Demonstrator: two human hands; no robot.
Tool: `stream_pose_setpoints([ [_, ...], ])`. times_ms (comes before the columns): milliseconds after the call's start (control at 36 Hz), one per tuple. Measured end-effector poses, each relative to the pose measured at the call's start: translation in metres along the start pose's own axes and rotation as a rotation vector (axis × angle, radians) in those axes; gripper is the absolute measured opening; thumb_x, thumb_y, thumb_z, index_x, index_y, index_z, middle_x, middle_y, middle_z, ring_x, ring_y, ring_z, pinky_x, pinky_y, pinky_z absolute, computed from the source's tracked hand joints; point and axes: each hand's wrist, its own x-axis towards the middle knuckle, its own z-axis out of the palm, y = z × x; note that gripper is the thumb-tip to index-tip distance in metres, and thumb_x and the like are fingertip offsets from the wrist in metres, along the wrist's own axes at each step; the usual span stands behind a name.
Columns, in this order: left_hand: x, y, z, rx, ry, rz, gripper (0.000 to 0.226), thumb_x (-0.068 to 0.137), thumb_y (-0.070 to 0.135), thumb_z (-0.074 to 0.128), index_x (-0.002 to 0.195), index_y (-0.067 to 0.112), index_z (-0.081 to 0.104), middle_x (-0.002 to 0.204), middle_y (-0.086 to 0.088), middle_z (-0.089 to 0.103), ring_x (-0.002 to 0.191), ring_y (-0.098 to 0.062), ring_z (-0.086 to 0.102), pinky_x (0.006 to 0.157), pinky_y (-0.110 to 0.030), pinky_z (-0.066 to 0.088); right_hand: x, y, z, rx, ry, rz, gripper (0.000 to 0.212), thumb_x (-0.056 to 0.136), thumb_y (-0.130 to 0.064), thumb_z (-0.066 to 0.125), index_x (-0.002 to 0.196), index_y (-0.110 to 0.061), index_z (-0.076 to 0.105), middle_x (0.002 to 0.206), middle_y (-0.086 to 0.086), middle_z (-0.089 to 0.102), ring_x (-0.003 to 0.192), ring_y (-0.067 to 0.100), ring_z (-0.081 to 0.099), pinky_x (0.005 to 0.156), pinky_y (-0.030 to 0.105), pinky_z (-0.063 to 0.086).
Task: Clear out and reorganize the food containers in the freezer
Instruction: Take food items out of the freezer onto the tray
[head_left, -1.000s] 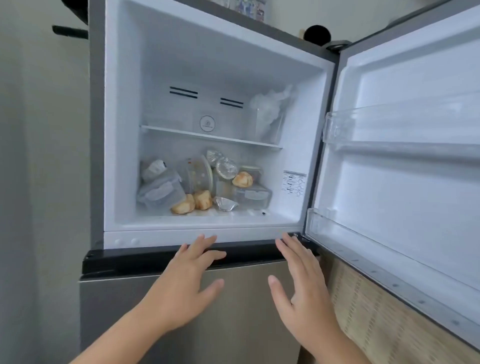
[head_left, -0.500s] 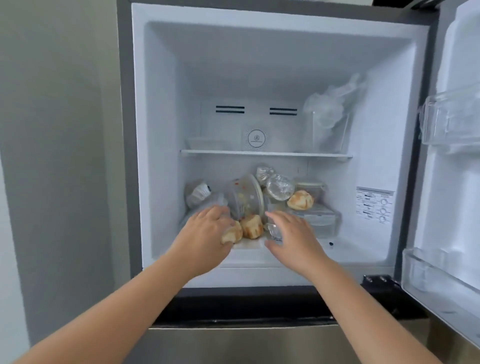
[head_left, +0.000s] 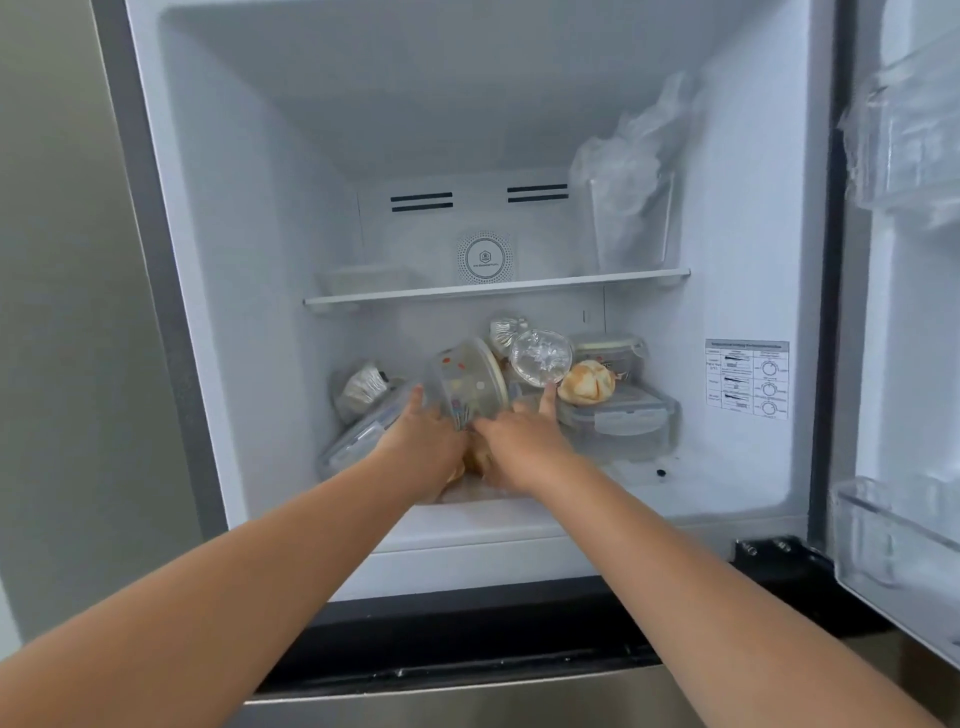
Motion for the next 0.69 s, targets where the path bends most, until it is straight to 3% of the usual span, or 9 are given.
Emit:
stream_pose_setpoints([
  [139,-0.002,-0.002,0.007,-0.025,0.085,0.021,0.062,0.085,0.019,0.054,0.141,0.012,0.029,0.139,-0.014,0.045,0.134,-0.031,0.033,0.114,-0.057,0.001,0.0,0.001,0.0,-0.042,0.019,-0.001,0.047,0.086,-0.028,0.058,0.132,-0.024,0.047,0.128,0.009,0.055,0.138,0.036,0.024,0.106,0.069,-0.01],
  [278,-0.008,-0.009,0.013,-0.117,0.147,0.064,0.052,0.083,0.03,0.056,0.13,0.017,0.039,0.126,-0.009,0.051,0.125,-0.028,0.04,0.115,-0.052,0.002,0.002,0.005,0.002,0.002,0.068,0.013,0.054,0.079,-0.029,0.065,0.128,-0.02,0.045,0.126,0.012,0.053,0.135,0.035,0.028,0.105,0.068,-0.011],
  [472,-0.026,-0.015,0.011,-0.324,0.254,0.068,0.054,0.076,0.047,0.057,0.125,0.028,0.041,0.123,0.004,0.05,0.121,-0.018,0.044,0.113,-0.038,0.014,0.002,0.012,0.004,0.134,0.138,0.004,0.051,0.072,-0.041,0.066,0.116,-0.025,0.046,0.121,0.006,0.052,0.126,0.029,0.038,0.106,0.067,-0.01],
  [583,-0.041,-0.019,0.005,-0.489,0.306,0.048,0.059,0.072,0.055,0.059,0.122,0.029,0.045,0.114,0.007,0.054,0.113,-0.015,0.048,0.101,-0.027,0.028,-0.003,0.011,0.0,0.26,0.202,0.004,0.048,0.07,-0.041,0.067,0.112,-0.029,0.047,0.118,0.0,0.05,0.124,0.025,0.041,0.107,0.063,-0.009],
  [694,-0.054,-0.024,0.006,-0.645,0.34,0.017,0.063,0.067,0.062,0.065,0.12,0.033,0.046,0.111,0.011,0.054,0.107,-0.011,0.048,0.097,-0.026,0.036,-0.011,0.008,-0.007,0.392,0.255,-0.01,0.045,0.071,-0.041,0.066,0.11,-0.03,0.047,0.117,-0.005,0.05,0.119,0.02,0.046,0.111,0.057,-0.006],
])
